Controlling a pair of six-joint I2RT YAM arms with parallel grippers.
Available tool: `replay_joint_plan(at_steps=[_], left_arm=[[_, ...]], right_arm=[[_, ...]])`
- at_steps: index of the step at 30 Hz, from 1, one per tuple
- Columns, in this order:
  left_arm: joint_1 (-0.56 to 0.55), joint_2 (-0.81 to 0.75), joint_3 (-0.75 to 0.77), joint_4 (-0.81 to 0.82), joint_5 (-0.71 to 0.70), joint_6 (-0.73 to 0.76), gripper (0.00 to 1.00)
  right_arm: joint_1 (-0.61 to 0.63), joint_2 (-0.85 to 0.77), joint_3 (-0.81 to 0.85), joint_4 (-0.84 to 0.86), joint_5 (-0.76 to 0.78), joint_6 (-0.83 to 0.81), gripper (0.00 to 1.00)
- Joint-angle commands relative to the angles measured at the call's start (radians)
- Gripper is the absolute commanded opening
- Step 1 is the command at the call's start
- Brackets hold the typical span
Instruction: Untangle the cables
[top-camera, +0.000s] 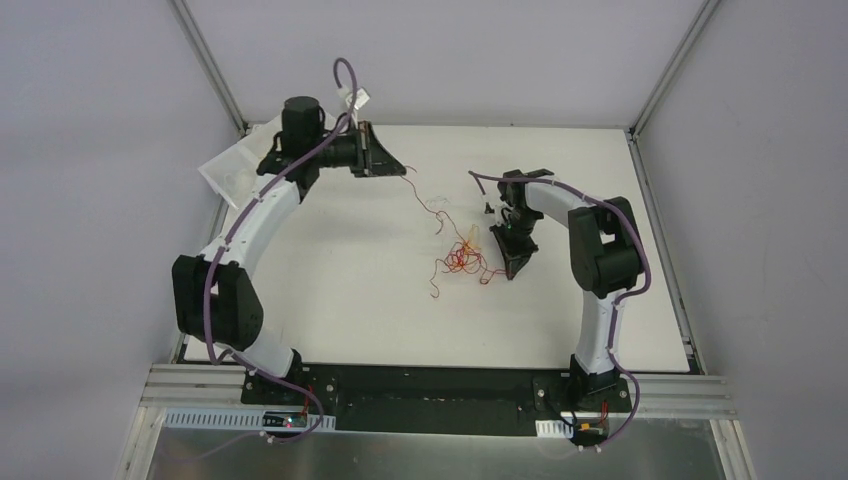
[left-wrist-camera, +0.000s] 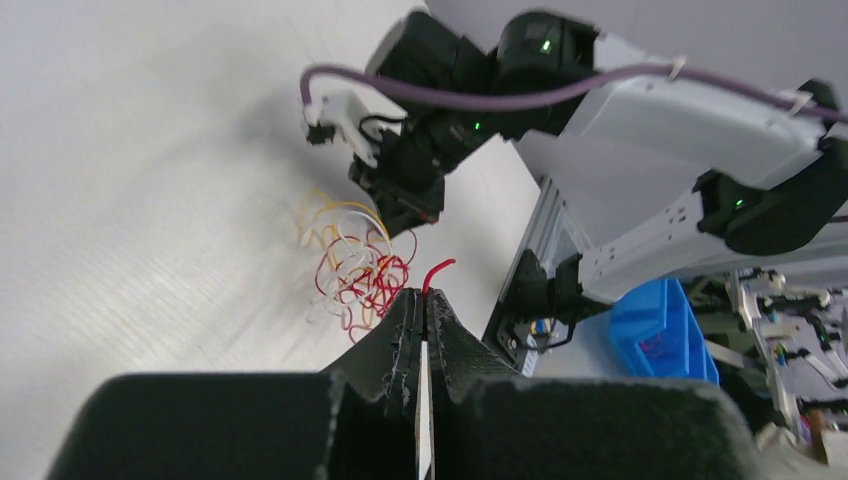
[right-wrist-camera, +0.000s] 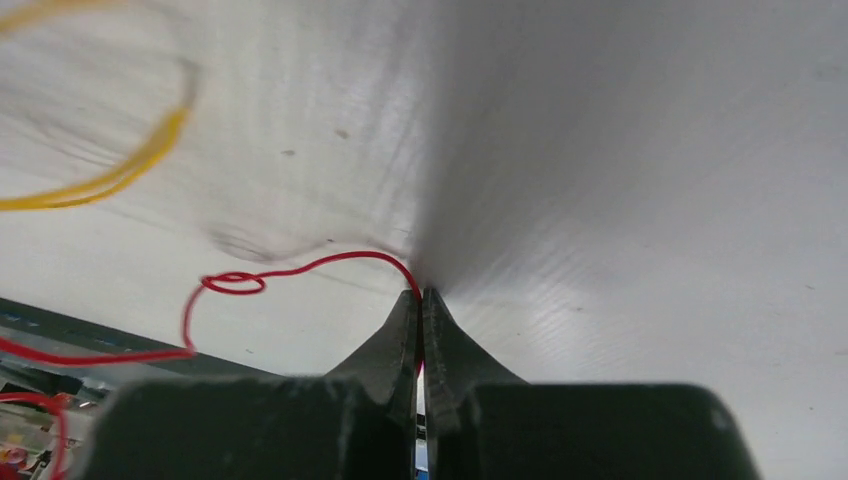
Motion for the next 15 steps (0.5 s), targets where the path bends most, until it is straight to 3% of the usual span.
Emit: replay_joint_plan(at_steps=[1,8,15], left_arm=[[0.092,-0.054,0.115,0.016,0.037,-0.105,0.0],[0.303,-0.027,0.368,0.025,0.019,-0.162,0.0],[0.5,0.066,0.599,0.139,-0.011,-0.315,0.0]], right_arm=[[0.001,-0.007,-0.025,-0.05,0.132,-0.047,0.0],[-0.059,-0.014,-0.065,-0.071,0.159,-0.085,0.0],[-0.09,-0.007,-0.077,-0.089,0.161,-0.103,0.0]])
